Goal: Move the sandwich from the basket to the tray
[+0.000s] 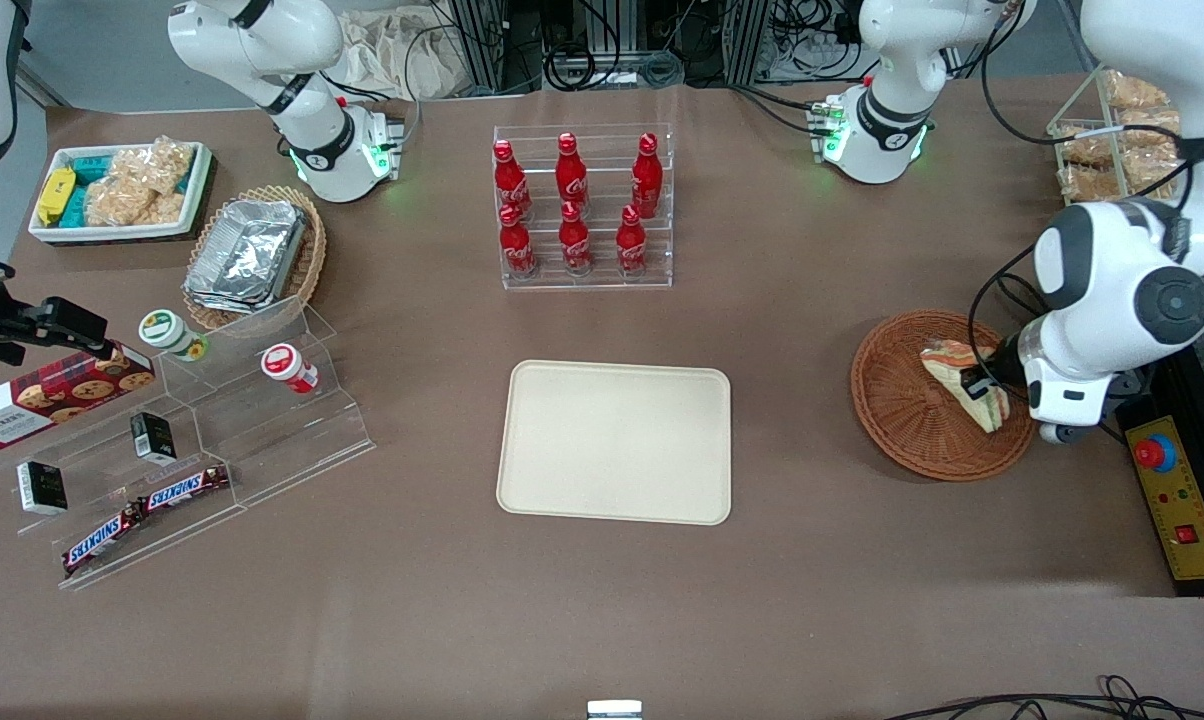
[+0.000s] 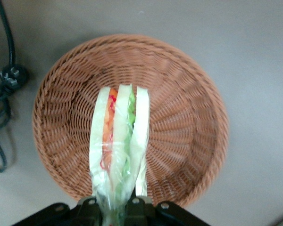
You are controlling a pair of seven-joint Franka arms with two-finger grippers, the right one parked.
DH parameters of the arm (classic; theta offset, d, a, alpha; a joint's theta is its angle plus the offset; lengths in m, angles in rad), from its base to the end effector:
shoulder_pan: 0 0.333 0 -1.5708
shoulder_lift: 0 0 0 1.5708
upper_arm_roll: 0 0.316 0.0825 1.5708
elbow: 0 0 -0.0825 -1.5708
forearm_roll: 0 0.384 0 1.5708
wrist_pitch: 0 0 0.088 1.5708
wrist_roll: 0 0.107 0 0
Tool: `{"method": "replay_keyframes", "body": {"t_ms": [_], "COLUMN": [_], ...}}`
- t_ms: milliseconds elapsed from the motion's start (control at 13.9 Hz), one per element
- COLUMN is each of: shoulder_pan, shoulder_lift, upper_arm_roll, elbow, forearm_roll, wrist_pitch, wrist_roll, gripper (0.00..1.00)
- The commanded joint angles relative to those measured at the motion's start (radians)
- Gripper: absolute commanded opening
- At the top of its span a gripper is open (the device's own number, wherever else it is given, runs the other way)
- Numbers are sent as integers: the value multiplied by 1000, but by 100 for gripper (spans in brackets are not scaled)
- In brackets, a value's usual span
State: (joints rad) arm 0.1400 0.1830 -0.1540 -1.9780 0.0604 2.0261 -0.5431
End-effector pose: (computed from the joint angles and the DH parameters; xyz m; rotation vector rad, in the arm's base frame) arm 0.5764 -0.0022 0.3669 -2.9807 -0.7605 0.1857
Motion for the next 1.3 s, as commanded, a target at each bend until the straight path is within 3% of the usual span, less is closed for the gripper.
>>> {"method": "replay_keyframes", "body": {"t_ms": [0,216,433,794,1227], "shoulder_pan": [-2,-54,-198,-411,-473], "shoulder_lift": [26,78,183,427,573], "upper_arm_roll": [-47,-123,-128,-125,-124], "elbow": [180,316,421,593,599], "forearm_roll": [12,16,32,33,67], "wrist_pitch": [-136,-178,-173,-146,42], "wrist_roll": [176,189,163,-41,-47], "gripper": [0,0,0,0,0]}}
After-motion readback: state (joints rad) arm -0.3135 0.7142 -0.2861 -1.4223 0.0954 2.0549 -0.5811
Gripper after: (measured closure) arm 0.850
